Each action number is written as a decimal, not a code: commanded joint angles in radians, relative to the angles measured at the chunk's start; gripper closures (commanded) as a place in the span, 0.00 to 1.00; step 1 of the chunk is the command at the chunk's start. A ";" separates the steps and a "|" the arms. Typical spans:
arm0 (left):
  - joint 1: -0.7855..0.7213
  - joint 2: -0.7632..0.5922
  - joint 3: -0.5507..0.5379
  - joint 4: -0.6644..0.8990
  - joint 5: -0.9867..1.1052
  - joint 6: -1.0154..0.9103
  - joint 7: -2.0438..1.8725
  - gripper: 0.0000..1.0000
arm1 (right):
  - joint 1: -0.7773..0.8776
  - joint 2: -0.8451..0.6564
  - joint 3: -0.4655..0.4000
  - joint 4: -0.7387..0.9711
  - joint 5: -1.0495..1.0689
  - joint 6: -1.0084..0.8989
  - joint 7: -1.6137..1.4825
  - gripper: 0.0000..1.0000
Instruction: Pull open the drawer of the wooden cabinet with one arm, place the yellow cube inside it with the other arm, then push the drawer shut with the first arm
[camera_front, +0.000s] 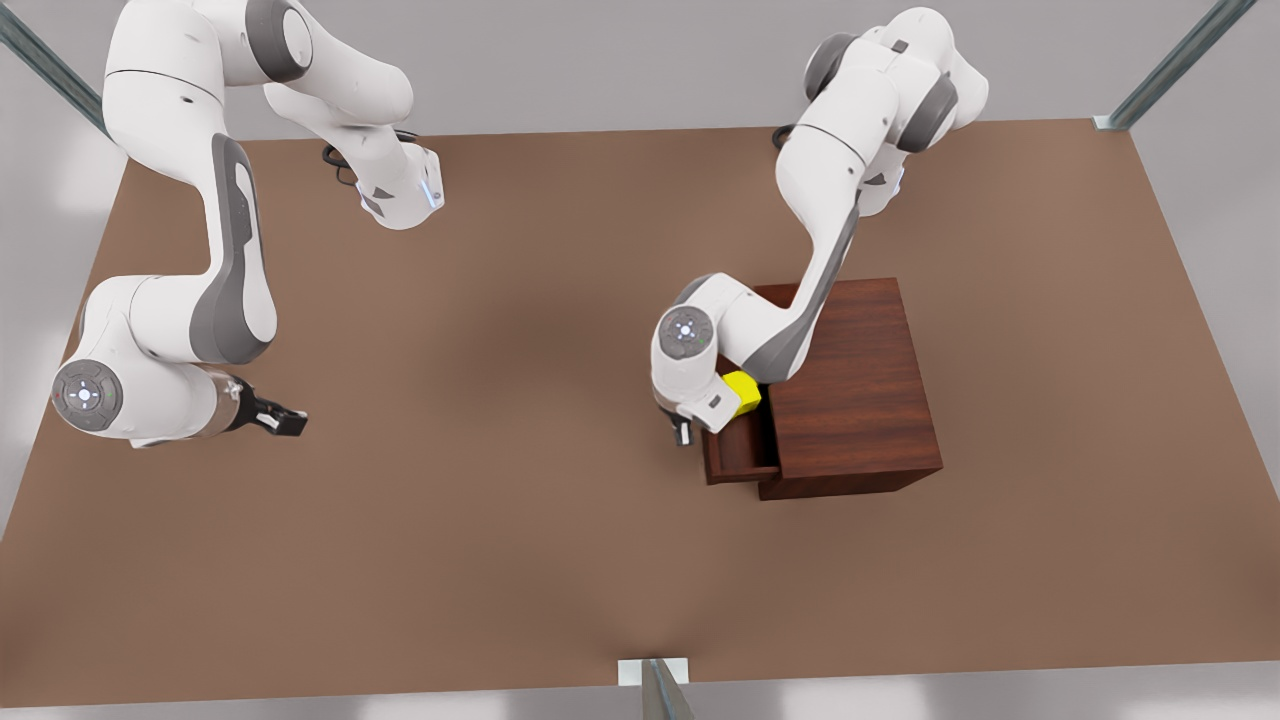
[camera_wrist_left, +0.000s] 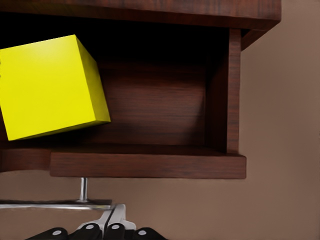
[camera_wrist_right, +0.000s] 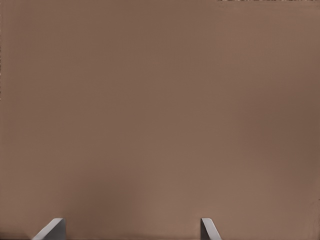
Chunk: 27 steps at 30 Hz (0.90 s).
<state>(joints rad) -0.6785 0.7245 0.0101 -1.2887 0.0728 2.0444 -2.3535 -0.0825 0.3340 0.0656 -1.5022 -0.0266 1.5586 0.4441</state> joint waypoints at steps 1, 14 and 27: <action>0.011 -0.005 0.001 0.000 0.004 -0.026 -0.132 1.00 | 0.001 -0.001 0.000 0.000 0.001 -0.002 -0.297 0.00; 0.025 -0.048 0.001 -0.061 0.002 -0.159 0.109 1.00 | 0.003 -0.001 0.000 0.000 -0.001 -0.003 -0.295 0.00; 0.060 -0.053 0.036 -0.057 0.005 -0.216 0.227 1.00 | 0.003 -0.001 0.000 0.000 -0.001 -0.003 -0.297 0.00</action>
<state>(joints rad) -0.6192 0.6733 0.0432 -1.3462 0.0787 1.8507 -2.2496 -0.0806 0.3340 0.0659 -1.5022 -0.0281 1.5558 0.2143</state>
